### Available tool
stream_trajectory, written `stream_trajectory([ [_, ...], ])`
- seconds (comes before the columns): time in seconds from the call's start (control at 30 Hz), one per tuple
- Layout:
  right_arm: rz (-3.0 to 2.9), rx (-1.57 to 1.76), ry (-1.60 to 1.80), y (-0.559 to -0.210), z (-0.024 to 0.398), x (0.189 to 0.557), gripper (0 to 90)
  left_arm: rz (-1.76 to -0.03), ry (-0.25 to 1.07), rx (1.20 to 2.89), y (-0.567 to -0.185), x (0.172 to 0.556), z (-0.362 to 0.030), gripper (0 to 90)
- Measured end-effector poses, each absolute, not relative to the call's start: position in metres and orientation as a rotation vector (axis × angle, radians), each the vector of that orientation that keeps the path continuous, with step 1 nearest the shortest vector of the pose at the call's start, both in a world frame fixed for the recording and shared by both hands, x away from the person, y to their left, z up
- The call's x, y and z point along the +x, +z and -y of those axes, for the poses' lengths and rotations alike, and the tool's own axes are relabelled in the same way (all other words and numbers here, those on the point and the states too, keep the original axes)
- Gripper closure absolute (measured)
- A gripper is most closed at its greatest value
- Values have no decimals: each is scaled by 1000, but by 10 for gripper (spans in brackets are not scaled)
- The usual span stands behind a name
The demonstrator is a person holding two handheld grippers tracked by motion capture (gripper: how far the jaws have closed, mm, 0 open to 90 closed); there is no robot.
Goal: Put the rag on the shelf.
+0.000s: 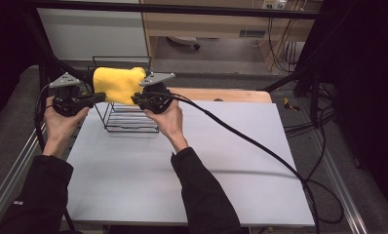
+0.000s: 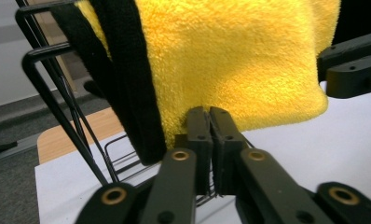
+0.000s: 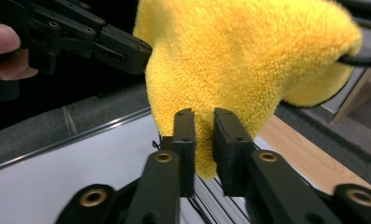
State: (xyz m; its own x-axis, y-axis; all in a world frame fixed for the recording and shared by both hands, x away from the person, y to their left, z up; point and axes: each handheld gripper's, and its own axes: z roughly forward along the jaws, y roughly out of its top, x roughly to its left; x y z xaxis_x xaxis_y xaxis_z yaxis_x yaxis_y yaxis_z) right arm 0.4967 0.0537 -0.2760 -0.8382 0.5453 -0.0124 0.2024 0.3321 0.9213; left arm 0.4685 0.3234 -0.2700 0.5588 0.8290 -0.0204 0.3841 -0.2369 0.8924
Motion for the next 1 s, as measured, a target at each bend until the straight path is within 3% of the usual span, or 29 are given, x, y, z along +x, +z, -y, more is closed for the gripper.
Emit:
stream_trajectory([
  [0.4, -2225, 746, 1510, -256, 1, 469, 326, -985, 551, 1866, -271, 432, -328, 483],
  [0.73, -2214, 839, 1466, -274, 63, 449, 119, -958, 531, 1883, -297, 407, -317, 252],
  [1.0, -2237, 937, 1414, -308, 112, 430, 42, -942, 513, 1887, -327, 391, -303, 109],
])
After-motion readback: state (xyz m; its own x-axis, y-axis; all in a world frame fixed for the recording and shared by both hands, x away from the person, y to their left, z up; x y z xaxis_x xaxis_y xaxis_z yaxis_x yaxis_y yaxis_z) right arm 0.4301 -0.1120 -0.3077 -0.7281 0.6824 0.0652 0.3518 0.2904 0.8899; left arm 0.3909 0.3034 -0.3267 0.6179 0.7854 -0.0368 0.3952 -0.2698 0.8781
